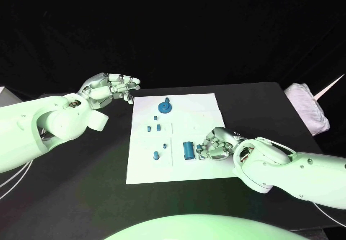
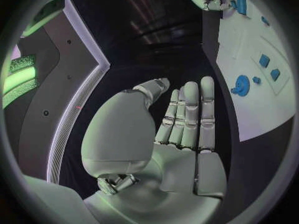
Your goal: Assemble the parts on the task board
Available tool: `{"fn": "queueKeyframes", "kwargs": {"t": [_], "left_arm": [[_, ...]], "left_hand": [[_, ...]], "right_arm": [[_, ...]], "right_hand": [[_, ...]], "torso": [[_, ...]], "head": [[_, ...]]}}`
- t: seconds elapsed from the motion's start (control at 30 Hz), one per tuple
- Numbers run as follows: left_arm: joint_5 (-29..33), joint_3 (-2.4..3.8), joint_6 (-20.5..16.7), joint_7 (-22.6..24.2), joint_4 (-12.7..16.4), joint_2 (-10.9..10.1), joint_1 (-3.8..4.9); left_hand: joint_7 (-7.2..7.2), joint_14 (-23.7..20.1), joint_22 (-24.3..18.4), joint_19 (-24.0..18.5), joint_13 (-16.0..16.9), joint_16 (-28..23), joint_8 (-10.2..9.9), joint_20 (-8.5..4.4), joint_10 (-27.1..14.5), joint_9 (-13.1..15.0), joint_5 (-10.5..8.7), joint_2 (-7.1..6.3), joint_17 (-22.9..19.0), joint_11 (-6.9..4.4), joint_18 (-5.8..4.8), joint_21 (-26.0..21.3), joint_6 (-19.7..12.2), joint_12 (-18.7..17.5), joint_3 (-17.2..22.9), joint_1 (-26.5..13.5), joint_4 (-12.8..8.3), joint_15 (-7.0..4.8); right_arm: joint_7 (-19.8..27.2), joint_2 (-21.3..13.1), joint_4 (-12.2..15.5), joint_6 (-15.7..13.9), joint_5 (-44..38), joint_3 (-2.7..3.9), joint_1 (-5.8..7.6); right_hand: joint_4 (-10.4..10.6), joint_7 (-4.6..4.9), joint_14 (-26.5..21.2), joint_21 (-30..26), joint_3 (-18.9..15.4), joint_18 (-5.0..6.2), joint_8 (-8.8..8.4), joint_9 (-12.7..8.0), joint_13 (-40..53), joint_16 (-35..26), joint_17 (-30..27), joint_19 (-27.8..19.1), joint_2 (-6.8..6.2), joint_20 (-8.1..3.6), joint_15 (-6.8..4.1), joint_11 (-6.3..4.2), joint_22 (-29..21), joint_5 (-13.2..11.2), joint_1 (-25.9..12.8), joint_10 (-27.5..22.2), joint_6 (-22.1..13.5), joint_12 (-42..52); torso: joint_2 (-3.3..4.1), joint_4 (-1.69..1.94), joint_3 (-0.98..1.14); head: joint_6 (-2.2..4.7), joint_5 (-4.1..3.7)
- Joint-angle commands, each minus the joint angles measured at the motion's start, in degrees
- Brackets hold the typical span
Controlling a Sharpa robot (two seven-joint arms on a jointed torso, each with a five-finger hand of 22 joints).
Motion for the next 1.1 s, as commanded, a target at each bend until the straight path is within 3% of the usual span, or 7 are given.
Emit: {"fn": "queueKeyframes", "kwargs": {"t": [0.03, 0.73, 0.9, 1.0, 1.1], "left_arm": [[0.3, 0.04, 1.1, 0.1, 0.1, 0.1, 0.02], [0.3, 0.04, 1.1, 0.0, 0.1, 0.1, 0.02], [0.3, 0.04, 1.2, 0.0, 0.0, 0.1, 0.01], [0.3, 0.04, 1.1, 0.0, 0.0, 0.1, 0.01], [0.3, 0.04, 1.1, 0.0, 0.0, 0.1, 0.01]], "left_hand": [[-0.08, -0.4, -0.1, 0.1, -0.1, -0.1, -0.1, 0.26, -0.1, 0.0, 0.12, 0.44, -0.1, -0.28, 0.86, -0.2, 0.2, 0.2, 0.2, 0.2, 0.1, 0.07], [-0.08, -0.4, -0.1, 0.1, -0.1, -0.1, -0.1, 0.24, -0.1, 0.0, 0.16, 0.48, -0.1, -0.27, 0.85, -0.2, 0.3, 0.2, 0.2, 0.3, 0.1, 0.06], [-0.08, -0.4, -0.1, 0.1, -0.1, -0.1, -0.1, 0.24, -0.1, 0.0, 0.16, 0.48, -0.1, -0.27, 0.85, -0.2, 0.3, 0.2, 0.2, 0.3, 0.1, 0.06], [-0.06, -0.5, -0.1, 0.2, -0.1, -0.1, -0.1, 0.24, -0.1, 0.0, 0.17, 0.49, -0.1, -0.26, 0.84, -0.3, 0.3, 0.2, 0.2, 0.3, 0.1, 0.07], [-0.06, -0.5, -0.1, 0.2, -0.1, -0.1, -0.1, 0.24, -0.1, 0.0, 0.17, 0.49, -0.1, -0.26, 0.84, -0.3, 0.3, 0.2, 0.2, 0.3, 0.1, 0.07]], "right_arm": [[-0.4, 0.2, -0.3, 1.7, -0.3, -0.05, -0.09], [-0.3, 0.7, -0.7, 3.7, -1.0, -0.06, -0.15], [-0.2, 0.8, -0.6, 3.1, -0.9, -0.05, -0.18], [-0.1, 0.7, -0.6, 2.8, -1.0, -0.05, -0.18], [-0.1, 0.6, -0.7, 2.6, -1.2, -0.05, -0.18]], "right_hand": [[0.2, -0.05, 6.1, 0.1, 0.0, -0.07, 0.00, 0.0, 14.9, 0.2, 15.1, 5.7, -0.01, -0.42, -0.40, -0.51, 14.6, -0.2, -0.4, 5.9, 0.3, 0.3], [0.5, -0.07, 6.1, 0.0, -0.8, -0.06, 0.16, -0.1, 14.9, 0.2, 15.1, 5.7, -0.30, -0.48, -0.45, -0.55, 14.6, -0.9, -1.5, 5.9, 0.3, 0.3], [2.5, -0.04, 6.1, 0.0, -3.7, -0.05, 0.38, -0.2, 14.9, 0.2, 15.1, 5.7, -0.18, -0.45, -0.41, -0.50, 14.6, -5.3, -4.0, 5.9, 0.3, 0.2], [2.9, -0.12, 6.1, 0.1, -5.8, -0.07, 0.57, -0.3, 15.0, 0.2, 15.1, 5.7, 0.16, -0.51, -0.47, -0.56, 14.6, -2.1, -6.0, 5.9, 0.3, 0.3], [3.0, -0.15, 6.1, 0.0, -7.3, -0.05, 0.69, -0.3, 14.9, 0.2, 15.1, 5.7, 0.54, -0.53, -0.49, -0.59, 14.6, -3.1, -7.4, 5.9, 0.3, 0.2]], "torso": [[-0.05, -0.03, -0.03], [-0.03, -0.08, 0.03], [-0.06, -0.04, 0.03], [-0.04, -0.09, 0.02], [-0.06, -0.12, 0.01]], "head": [[-0.10, 0.04], [-0.13, -0.01], [-0.12, 0.00], [-0.16, 0.00], [-0.15, 0.04]]}}
